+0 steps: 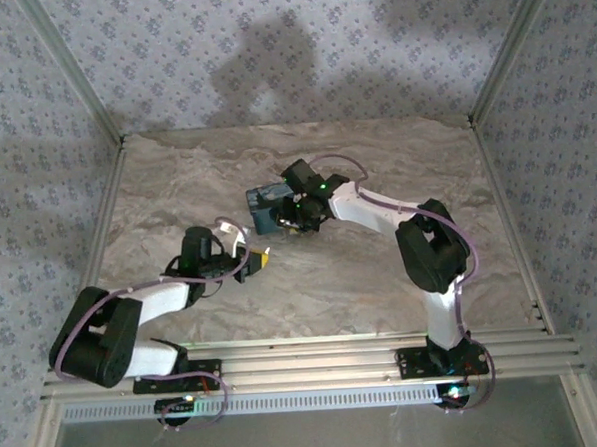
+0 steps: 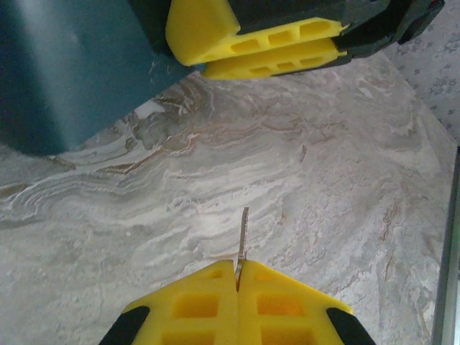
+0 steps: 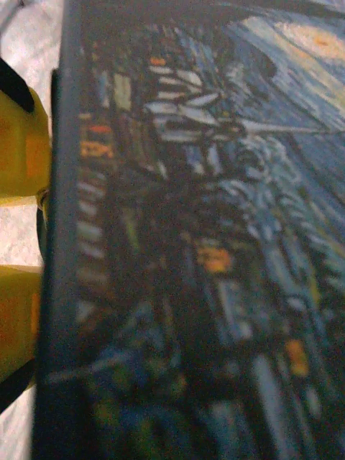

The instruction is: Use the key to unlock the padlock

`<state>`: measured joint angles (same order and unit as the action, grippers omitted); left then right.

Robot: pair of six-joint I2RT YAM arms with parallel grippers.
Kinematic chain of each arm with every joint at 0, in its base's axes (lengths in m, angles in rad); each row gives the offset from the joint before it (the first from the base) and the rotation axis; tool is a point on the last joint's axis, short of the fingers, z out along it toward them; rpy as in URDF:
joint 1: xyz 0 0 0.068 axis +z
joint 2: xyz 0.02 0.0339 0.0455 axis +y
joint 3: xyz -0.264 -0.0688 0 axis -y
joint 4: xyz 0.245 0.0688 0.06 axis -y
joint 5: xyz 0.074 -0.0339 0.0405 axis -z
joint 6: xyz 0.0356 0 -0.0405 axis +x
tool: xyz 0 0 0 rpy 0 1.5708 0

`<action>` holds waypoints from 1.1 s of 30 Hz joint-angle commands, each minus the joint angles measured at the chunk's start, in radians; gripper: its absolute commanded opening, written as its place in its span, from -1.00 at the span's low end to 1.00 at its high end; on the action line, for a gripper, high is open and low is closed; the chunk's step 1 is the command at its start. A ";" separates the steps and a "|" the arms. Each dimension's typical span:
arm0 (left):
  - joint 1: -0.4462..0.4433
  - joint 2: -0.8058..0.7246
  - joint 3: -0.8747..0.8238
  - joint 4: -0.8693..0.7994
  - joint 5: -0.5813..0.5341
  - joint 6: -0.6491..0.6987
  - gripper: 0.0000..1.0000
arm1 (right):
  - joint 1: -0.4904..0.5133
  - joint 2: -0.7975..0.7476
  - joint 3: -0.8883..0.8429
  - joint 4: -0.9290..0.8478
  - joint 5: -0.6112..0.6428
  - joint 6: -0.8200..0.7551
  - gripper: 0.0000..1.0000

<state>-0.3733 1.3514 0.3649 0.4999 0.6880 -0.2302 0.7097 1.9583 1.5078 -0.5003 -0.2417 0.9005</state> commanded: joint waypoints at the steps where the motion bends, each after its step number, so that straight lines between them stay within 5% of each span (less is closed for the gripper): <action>1: -0.003 0.033 0.047 0.101 0.070 0.018 -1.00 | -0.007 -0.063 -0.008 0.036 -0.136 0.052 -1.00; 33: 0.036 0.281 0.200 0.166 0.144 0.012 -1.00 | -0.024 -0.083 -0.025 0.054 -0.233 0.121 -1.00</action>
<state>-0.3401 1.6241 0.5362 0.6106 0.8043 -0.2283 0.6846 1.9217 1.4868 -0.4671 -0.4355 1.0103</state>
